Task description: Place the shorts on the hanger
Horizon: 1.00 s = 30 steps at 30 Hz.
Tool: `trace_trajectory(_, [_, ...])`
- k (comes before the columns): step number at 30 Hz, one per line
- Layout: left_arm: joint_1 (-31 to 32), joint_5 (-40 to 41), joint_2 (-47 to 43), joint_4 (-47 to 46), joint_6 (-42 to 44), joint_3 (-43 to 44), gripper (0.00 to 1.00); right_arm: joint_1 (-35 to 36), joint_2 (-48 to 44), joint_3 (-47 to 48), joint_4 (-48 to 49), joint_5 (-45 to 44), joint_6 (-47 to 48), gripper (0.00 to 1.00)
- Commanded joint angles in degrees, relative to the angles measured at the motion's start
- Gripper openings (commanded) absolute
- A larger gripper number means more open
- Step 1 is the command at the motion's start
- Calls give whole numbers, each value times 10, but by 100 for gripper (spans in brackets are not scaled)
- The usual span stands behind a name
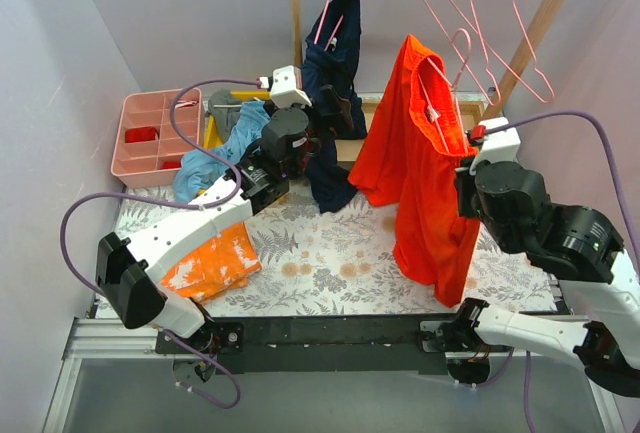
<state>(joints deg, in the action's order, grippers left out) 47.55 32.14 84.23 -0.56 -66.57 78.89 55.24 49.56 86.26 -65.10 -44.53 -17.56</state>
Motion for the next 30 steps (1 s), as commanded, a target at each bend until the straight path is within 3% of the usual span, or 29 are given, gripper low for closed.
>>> trace_trajectory(1, [-9,9,-35,25,14,-13,96,0,3,53,163,-72,60,1])
trace_trajectory(5, [-11,-1,-48,31,15,-18,96,0,55,101,203,-69,89,1])
trace_trajectory(14, [-11,-38,-69,46,23,-15,96,-14,131,105,211,-59,72,1])
trace_trajectory(21, [-11,-62,-82,54,26,-13,97,-122,141,68,261,59,74,1])
trace_trajectory(30, [-11,-83,-98,65,28,-1,96,-210,239,165,290,159,99,1])
